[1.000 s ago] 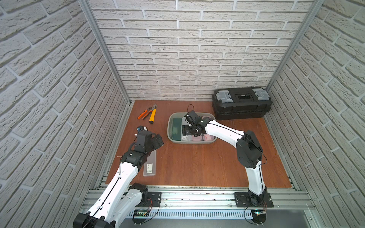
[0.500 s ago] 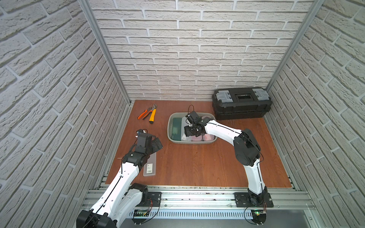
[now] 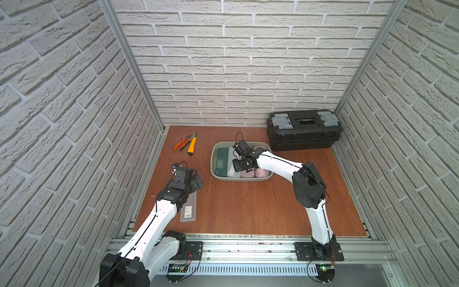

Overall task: Put the pencil case into the storage box
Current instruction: Place the pencil case at the storage box, then pick up the pencil case from the center of the board.

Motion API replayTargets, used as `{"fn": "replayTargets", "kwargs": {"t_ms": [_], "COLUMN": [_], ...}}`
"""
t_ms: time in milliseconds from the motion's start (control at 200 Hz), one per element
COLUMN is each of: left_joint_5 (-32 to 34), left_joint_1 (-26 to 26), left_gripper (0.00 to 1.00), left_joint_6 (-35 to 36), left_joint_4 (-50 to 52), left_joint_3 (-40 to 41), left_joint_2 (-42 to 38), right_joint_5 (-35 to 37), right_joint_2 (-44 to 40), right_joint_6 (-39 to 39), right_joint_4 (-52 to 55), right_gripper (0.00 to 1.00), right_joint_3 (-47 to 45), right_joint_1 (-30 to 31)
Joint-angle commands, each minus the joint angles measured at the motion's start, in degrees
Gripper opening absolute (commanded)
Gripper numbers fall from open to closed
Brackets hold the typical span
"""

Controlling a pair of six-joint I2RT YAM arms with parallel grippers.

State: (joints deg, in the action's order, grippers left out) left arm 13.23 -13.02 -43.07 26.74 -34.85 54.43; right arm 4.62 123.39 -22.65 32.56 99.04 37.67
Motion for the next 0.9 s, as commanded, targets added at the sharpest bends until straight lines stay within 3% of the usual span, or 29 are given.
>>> {"fn": "replayTargets", "kwargs": {"t_ms": [0, 230, 525, 895], "left_joint_5": [0.52, -0.05, -0.62, 0.42], "left_joint_1": [0.56, 0.68, 0.70, 0.62], "left_gripper": [0.99, 0.99, 0.99, 0.98], "left_joint_6": [0.73, -0.21, -2.22, -6.84], "left_joint_4": [-1.84, -2.90, -0.18, 6.65], "left_joint_3": [1.75, 3.99, 7.65, 7.59], "left_joint_2": [0.99, 2.40, 2.39, 4.99], "right_joint_5": [1.27, -1.57, -6.15, -6.16], "right_joint_2": [-3.22, -9.61, -21.59, -28.66], "right_joint_6": [3.00, 4.35, 4.10, 5.08], "right_joint_4": [-1.20, -4.65, -10.74, -13.58], "right_gripper": [0.52, 0.58, 0.77, 0.80], "right_joint_3": [-0.77, -4.90, -18.16, -29.01], "right_joint_1": [0.16, 0.30, 0.74, 1.96]}}
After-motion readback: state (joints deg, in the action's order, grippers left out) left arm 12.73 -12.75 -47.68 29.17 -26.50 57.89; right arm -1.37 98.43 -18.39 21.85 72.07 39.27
